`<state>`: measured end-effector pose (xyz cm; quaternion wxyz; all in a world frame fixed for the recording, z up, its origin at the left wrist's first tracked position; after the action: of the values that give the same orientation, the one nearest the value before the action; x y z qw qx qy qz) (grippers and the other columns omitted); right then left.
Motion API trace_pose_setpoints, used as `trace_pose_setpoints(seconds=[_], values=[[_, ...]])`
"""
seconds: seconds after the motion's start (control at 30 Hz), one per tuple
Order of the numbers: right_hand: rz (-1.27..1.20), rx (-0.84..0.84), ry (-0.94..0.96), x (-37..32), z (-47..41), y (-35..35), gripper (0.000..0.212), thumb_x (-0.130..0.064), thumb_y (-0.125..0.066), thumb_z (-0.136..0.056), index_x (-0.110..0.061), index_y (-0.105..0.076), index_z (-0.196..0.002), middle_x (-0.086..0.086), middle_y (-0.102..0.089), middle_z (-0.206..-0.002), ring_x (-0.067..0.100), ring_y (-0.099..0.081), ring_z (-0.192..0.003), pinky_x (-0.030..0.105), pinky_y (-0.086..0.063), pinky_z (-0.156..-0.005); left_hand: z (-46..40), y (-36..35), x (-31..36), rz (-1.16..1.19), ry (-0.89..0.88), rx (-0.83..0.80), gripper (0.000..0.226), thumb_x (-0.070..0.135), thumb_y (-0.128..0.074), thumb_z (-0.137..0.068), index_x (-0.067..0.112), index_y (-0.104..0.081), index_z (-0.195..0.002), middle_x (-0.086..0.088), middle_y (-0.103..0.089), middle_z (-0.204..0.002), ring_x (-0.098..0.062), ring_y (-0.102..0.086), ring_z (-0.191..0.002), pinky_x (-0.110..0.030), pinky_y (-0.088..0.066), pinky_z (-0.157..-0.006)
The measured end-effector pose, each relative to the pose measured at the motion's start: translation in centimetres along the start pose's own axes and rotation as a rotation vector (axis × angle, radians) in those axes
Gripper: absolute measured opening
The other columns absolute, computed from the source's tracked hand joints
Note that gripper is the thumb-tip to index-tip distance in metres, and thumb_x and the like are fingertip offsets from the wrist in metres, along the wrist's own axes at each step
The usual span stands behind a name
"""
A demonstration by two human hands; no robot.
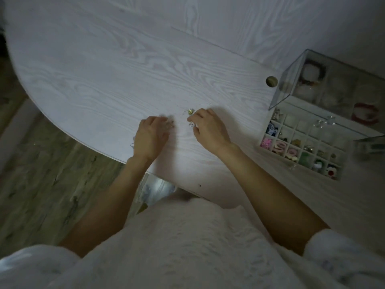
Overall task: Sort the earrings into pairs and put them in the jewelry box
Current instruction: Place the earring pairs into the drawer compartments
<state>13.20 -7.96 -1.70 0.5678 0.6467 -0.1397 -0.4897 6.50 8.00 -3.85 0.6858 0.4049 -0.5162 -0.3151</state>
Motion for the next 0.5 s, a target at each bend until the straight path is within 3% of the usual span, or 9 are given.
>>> trace_pose_setpoints(seconds=[0.17, 0.3, 0.43, 0.5], values=[[0.098, -0.046, 0.092, -2.6, -3.2, -1.4, 0.033, -0.016, -0.056, -0.089, -0.011, -0.056, -0.122, 0.008, -0.057, -0.121, 0.027, -0.046, -0.113, 0.034, -0.04, -0.097, -1.5, -0.1, -0.3, 0.108, 0.079, -0.026, 0.031, 0.027, -0.058, -0.09, 0.008, -0.061, -0.114, -0.015, -0.06, -0.105, -0.029, -0.057, -0.091, -0.032, -0.039, -0.076], [0.138, -0.115, 0.068, -3.9, -4.6, -3.1, 0.024, -0.016, -0.057, -0.089, -0.01, -0.06, -0.112, 0.01, -0.057, -0.113, 0.028, -0.049, -0.106, 0.036, -0.044, -0.086, -1.8, -0.1, -0.5, 0.112, 0.063, -0.004, 0.015, 0.019, -0.061, -0.086, 0.009, -0.068, -0.095, -0.013, -0.061, -0.086, -0.027, -0.057, -0.079, -0.027, -0.033, -0.066], [0.154, -0.094, 0.006, -3.6, -4.3, -3.7, 0.018, -0.016, -0.052, -0.093, -0.008, -0.061, -0.107, 0.012, -0.058, -0.107, 0.03, -0.052, -0.103, 0.034, -0.045, -0.072, -1.7, 0.2, -0.1, 0.125, 0.019, -0.008, 0.012, 0.015, -0.061, -0.085, 0.009, -0.069, -0.091, -0.011, -0.062, -0.084, -0.024, -0.056, -0.075, -0.026, -0.034, -0.065], [0.156, -0.081, -0.015, -3.2, -3.6, -3.5, 0.018, -0.013, -0.051, -0.093, -0.006, -0.062, -0.105, 0.013, -0.058, -0.107, 0.03, -0.05, -0.108, 0.035, -0.048, -0.072, -1.9, 0.4, 0.2, 0.094, 0.002, -0.048, 0.012, 0.011, -0.059, -0.084, 0.008, -0.069, -0.091, -0.013, -0.063, -0.085, -0.028, -0.058, -0.077, -0.027, -0.036, -0.065]])
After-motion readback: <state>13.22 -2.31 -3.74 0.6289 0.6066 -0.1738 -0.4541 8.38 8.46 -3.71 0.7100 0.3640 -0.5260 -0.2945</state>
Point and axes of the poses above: each hand's wrist, its own z-axis away from the middle knuckle, its own y-axis out of the back of the hand, x = y × z, the point moved 4 cm from there along -z, towards the middle knuckle
